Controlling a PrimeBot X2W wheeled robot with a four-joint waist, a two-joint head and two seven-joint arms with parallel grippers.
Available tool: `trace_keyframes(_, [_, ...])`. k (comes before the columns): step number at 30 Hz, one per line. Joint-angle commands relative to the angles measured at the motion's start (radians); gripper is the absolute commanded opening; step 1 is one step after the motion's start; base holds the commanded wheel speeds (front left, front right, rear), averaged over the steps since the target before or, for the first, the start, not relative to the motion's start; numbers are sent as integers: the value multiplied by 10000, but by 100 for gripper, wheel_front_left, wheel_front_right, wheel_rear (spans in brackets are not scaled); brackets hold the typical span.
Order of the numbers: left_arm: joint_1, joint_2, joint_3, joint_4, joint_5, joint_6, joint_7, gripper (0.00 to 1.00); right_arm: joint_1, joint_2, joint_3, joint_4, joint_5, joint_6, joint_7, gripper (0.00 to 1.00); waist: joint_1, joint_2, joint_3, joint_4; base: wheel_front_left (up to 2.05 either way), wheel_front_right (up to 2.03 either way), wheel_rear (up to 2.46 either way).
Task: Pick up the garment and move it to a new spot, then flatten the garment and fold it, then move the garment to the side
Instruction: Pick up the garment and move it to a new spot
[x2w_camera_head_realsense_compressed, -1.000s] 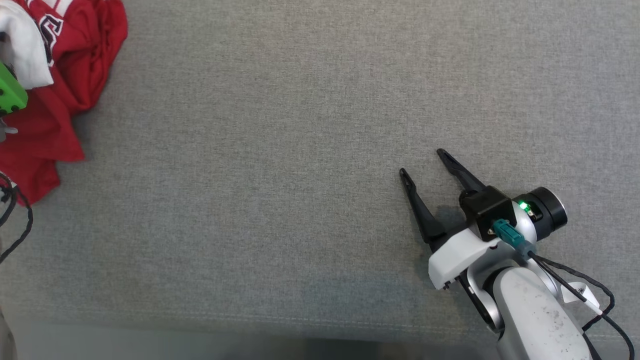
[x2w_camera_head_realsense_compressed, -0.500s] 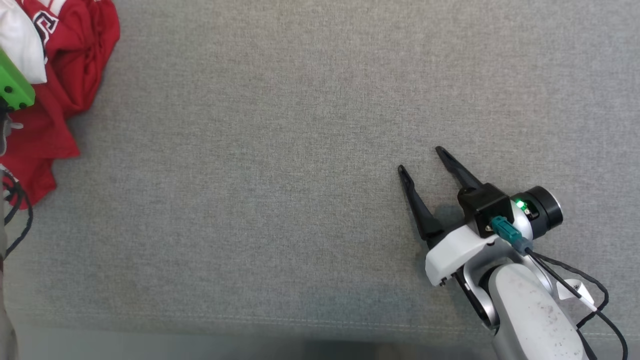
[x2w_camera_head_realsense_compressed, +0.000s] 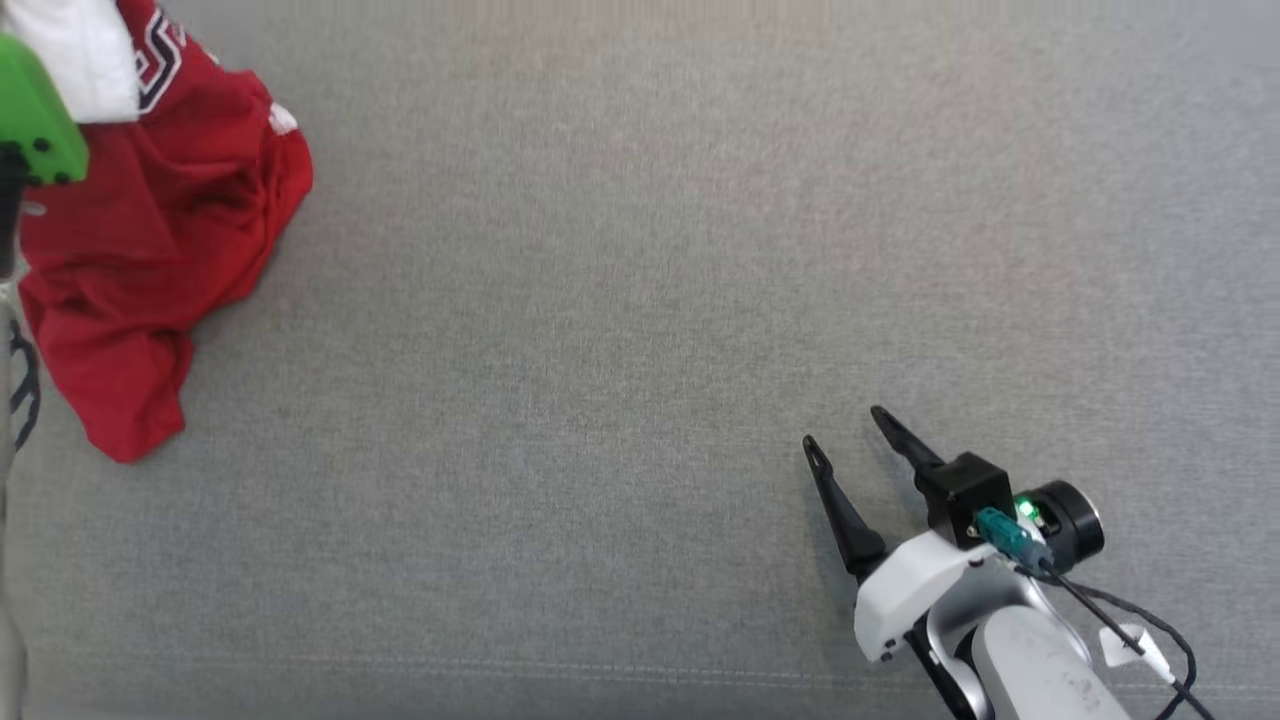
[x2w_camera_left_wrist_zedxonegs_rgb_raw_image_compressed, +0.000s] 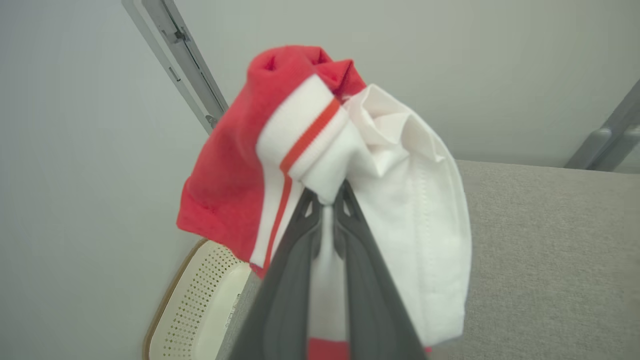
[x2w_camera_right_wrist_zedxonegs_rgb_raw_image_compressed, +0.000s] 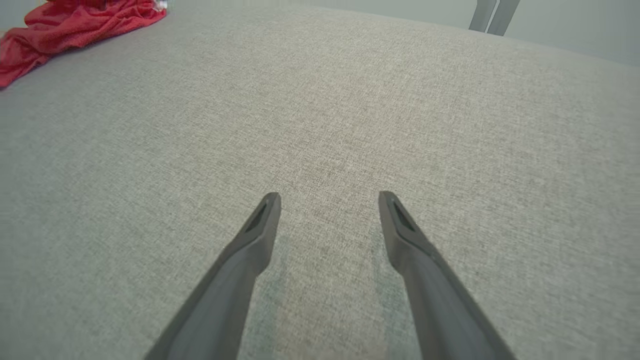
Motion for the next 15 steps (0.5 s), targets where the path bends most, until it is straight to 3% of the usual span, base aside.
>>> trace_keyframes(1, [-171, -156, -136, -191, 105, -48, 35, 0, 244, -3, 23, 115, 196, -13, -90, 100, 0, 0, -1275, -435, 0, 0, 0])
trace_keyframes(7, [-237, -805, -604, -829, 214, -82, 74, 0, 667, -5, -28, 337, 493, -13, -145, 100, 0, 0, -2191, -1109, 0, 0, 0])
trace_keyframes(15, [-355, -1507, -1058, -1678, 221, -122, 118, 0, 720, -3, 14, 269, 682, -13, -164, 100, 0, 0, -2345, -2288, 0, 0, 0])
